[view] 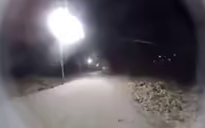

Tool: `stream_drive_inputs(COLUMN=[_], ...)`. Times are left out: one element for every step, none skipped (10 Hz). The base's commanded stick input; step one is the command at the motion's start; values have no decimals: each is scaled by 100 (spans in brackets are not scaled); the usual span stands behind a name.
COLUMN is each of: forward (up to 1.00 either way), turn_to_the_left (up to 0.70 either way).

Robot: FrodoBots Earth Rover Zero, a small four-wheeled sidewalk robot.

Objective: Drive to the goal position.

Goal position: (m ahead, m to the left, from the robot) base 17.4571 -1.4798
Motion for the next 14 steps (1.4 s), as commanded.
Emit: stream_drive_inputs(forward=[100, 100, 100, 100, 100, 100, 100, 100, 100, 100, 100, 100, 100, 100], turn_to_the_left=[0, 0, 0, 0, 0, 0, 33, 37, 27, 0, 0, 0, 0, 0])
